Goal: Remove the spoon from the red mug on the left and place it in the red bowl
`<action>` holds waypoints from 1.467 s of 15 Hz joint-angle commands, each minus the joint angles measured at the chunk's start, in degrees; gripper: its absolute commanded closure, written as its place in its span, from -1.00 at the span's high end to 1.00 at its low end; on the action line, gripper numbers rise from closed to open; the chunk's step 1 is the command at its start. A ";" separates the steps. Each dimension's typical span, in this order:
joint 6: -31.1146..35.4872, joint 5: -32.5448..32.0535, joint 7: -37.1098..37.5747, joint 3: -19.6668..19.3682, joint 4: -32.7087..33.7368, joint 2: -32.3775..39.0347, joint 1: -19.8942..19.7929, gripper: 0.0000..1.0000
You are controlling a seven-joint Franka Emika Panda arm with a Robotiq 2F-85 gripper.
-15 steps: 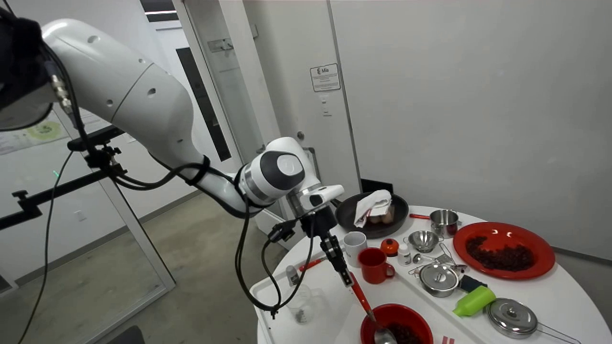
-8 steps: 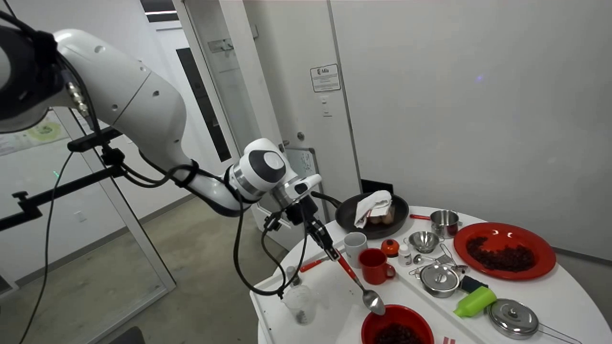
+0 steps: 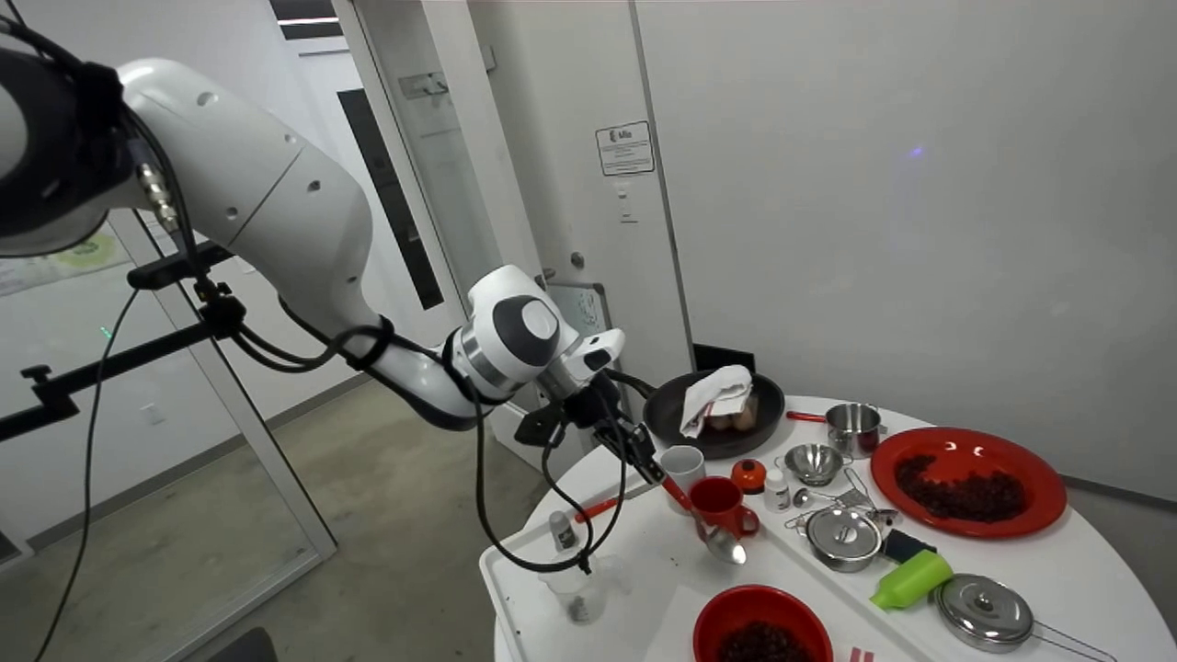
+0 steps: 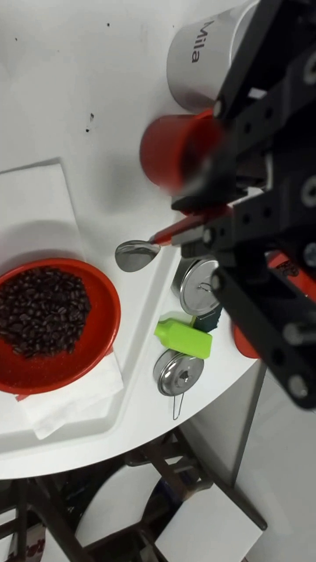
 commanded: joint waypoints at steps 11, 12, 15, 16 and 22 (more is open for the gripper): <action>9.06 6.64 -7.39 -1.88 -1.93 0.51 -4.28 -0.80; 8.84 8.07 -8.29 -2.02 -2.09 0.50 -4.07 -0.81; 5.63 12.77 -11.22 -2.75 -2.39 0.26 -2.95 -0.81; 5.38 13.93 -11.95 -3.13 -2.44 0.31 -2.58 -0.81; 0.39 18.71 -15.33 -4.33 -2.25 0.18 -1.03 -0.81</action>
